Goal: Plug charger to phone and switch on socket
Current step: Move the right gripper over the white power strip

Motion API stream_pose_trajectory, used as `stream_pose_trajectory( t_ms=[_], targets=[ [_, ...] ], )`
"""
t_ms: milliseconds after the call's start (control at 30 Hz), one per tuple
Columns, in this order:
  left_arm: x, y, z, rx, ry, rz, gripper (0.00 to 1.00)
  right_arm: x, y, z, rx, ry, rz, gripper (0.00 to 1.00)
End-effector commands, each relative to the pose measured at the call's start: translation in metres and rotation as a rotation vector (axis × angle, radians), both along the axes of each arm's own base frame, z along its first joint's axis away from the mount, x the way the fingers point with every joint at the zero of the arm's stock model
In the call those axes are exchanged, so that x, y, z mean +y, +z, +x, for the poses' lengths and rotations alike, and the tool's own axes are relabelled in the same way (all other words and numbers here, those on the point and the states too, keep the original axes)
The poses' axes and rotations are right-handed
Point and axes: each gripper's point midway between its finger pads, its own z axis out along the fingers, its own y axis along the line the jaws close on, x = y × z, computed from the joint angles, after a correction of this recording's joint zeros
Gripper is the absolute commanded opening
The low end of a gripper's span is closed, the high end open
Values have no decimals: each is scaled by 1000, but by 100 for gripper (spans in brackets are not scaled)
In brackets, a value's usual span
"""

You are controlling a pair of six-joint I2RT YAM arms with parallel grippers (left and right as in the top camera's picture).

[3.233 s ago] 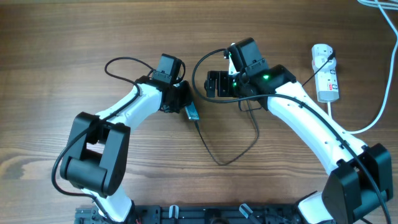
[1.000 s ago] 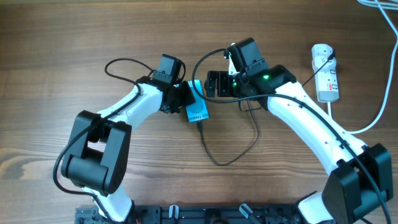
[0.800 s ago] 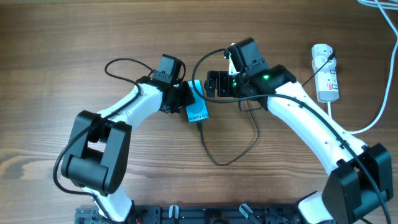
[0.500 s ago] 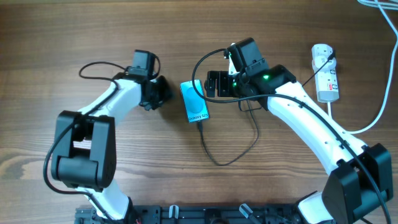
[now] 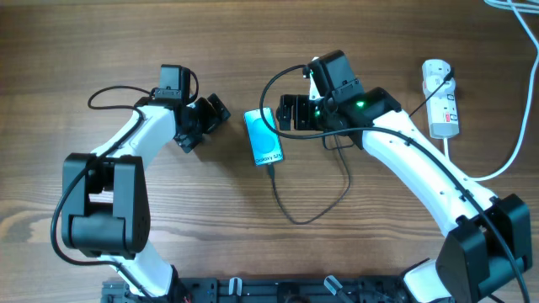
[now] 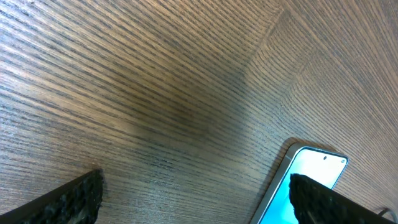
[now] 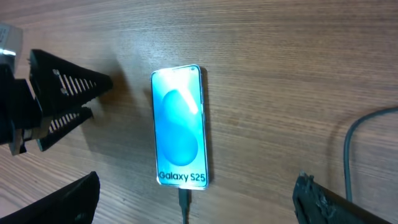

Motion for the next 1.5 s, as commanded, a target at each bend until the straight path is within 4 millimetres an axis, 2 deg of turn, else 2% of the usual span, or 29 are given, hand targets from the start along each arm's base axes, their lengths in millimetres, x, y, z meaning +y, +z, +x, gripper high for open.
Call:
stream_pose_trajectory(
  t_ms=[0,100,167,200,233,333,433,467,500,533,600,800,933,1133,1167,1200,1233,1333,1467],
  targets=[
    [3,-1,0,-3,2,10,100,9,59,18,-96,11,50,100],
    [3,0,1,-7,2,10,100,-15,116,29,-135,-31,53,100],
    [3,0,1,-7,2,10,100,-42,142,34,-141,-90,48,100],
    [3,0,1,-7,2,10,100,-56,145,36,-137,-120,39,100],
    [3,0,1,-7,2,10,100,-82,144,41,-122,-185,21,100],
    [3,2,4,-23,4,6,100,-136,141,53,-108,-315,9,100],
    [6,34,25,-117,17,-73,100,-189,142,61,-111,-440,2,100],
    [12,42,31,-144,31,-74,100,-202,142,62,-112,-472,0,100],
    [23,53,40,-187,56,-73,100,-224,141,63,-112,-525,-10,100],
    [28,55,42,-197,68,-73,100,-235,141,62,-113,-554,-22,100],
    [37,54,42,-193,88,-71,100,-280,139,59,-121,-676,-109,100],
    [37,54,42,-193,88,-71,100,-355,132,49,-116,-915,-191,100],
    [37,54,42,-193,88,-71,100,-407,105,52,-74,-1031,-273,100],
    [37,54,42,-193,88,-71,100,-454,43,50,68,-1112,-290,99],
    [37,54,42,-193,88,-71,100,-459,30,49,100,-1115,-295,100],
    [37,54,42,-193,88,-71,100,-461,3,47,174,-1106,-298,100],
    [37,54,42,-193,88,-71,100,-460,-13,45,223,-1099,-303,100],
    [37,54,42,-193,88,-71,100,-456,-47,40,327,-1076,-305,100],
    [37,54,42,-193,88,-71,100,-449,-79,36,385,-1057,-287,100]
  ],
)
